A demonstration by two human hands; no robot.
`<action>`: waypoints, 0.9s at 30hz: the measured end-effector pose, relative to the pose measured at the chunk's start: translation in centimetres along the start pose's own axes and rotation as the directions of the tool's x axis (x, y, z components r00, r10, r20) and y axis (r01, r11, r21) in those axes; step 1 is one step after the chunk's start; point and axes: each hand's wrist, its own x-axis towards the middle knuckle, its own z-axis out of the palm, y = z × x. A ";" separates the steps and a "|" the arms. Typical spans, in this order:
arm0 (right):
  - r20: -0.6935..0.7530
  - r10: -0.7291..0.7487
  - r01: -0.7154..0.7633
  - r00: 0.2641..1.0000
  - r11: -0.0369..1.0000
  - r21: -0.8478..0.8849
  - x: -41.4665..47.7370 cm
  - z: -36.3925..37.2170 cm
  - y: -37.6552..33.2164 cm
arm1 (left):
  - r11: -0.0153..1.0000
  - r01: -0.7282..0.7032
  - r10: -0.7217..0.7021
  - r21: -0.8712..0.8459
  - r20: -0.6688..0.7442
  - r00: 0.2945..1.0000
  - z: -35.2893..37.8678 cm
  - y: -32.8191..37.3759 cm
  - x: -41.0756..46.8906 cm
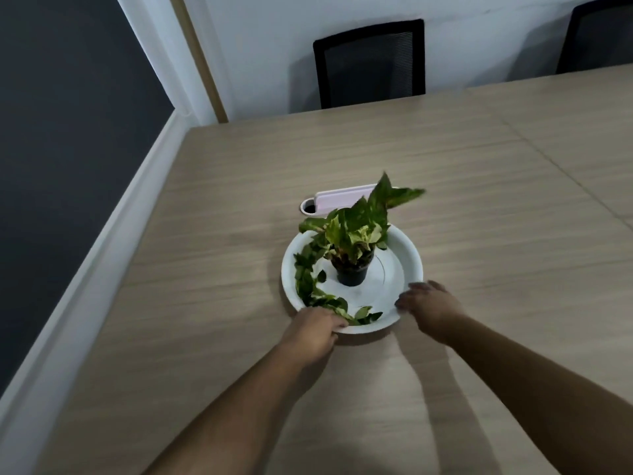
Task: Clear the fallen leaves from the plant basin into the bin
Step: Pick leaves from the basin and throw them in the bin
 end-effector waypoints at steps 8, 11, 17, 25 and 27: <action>-0.043 -0.237 0.241 0.970 0.951 0.196 -1.4 1.5 -6.2 | 0.988 0.143 -0.142 0.066 -0.020 0.990 -1.2 -3.6 -1.6; -0.045 -0.204 0.209 0.978 0.951 0.228 -0.9 1.4 -5.1 | 0.987 0.156 -0.155 0.037 -0.022 0.988 -1.4 -3.1 -1.8; 0.042 -0.045 0.034 0.998 0.972 0.233 0.3 0.0 -1.2 | 0.984 0.168 -0.169 -0.055 -0.010 0.986 -0.2 0.2 -1.2; 0.049 0.115 -0.124 0.992 0.948 0.293 3.4 -1.1 -4.7 | 0.954 0.283 -0.286 -0.103 -0.019 0.958 -0.9 0.7 2.1; 0.112 0.100 -0.121 0.989 0.972 0.200 4.0 -0.6 -5.3 | 0.942 0.325 -0.327 -0.083 -0.012 0.945 0.0 1.2 2.9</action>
